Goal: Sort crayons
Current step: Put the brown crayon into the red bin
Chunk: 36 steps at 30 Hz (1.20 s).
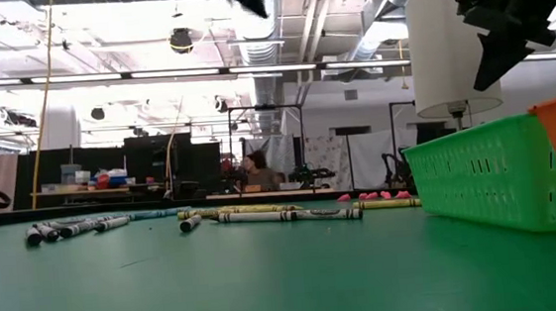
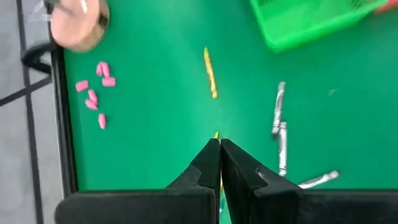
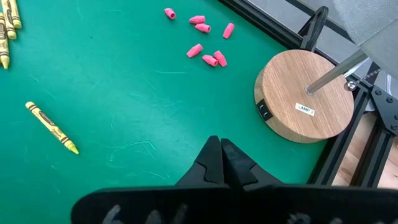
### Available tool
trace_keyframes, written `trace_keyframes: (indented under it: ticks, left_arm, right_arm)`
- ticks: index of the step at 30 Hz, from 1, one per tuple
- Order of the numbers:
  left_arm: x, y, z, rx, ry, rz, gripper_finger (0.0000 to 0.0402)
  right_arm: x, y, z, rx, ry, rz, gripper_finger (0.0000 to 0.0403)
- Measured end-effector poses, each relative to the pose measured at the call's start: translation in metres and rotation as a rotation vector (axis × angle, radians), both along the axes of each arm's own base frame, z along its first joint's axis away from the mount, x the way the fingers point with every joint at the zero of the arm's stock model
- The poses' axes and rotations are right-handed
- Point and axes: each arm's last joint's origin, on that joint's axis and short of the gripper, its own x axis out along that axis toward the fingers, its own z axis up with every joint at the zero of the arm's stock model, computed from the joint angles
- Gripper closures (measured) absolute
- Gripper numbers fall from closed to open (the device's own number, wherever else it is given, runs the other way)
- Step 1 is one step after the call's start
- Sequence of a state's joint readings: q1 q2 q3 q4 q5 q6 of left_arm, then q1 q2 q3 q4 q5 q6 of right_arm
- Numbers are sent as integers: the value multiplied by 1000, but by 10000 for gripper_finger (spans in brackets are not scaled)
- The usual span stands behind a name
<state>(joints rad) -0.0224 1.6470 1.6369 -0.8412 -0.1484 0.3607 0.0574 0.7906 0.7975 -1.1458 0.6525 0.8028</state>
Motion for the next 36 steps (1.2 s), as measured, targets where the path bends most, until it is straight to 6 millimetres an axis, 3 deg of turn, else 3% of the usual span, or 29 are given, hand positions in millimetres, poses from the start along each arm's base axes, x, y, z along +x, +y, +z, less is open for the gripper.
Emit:
trace_keyframes:
  ticks: [7, 14, 21, 26, 36]
  left_arm:
    - [-15, 17, -86, 57, -107, 8, 402]
    - [-16, 31, -147, 38, -19, -4, 401]
    - [-7, 48, -180, 11, 57, 9, 401]
    - [-5, 56, -192, 10, 91, 15, 401]
    - [-7, 66, -194, -8, 95, -25, 401]
  right_arm:
    - [0, 0, 0, 0, 0, 1, 403]
    - [0, 0, 0, 0, -5, 0, 403]
    - [1, 0, 0, 1, -10, 1, 403]
    - [1, 0, 0, 1, -9, 2, 403]
    - [1, 0, 0, 0, -9, 2, 403]
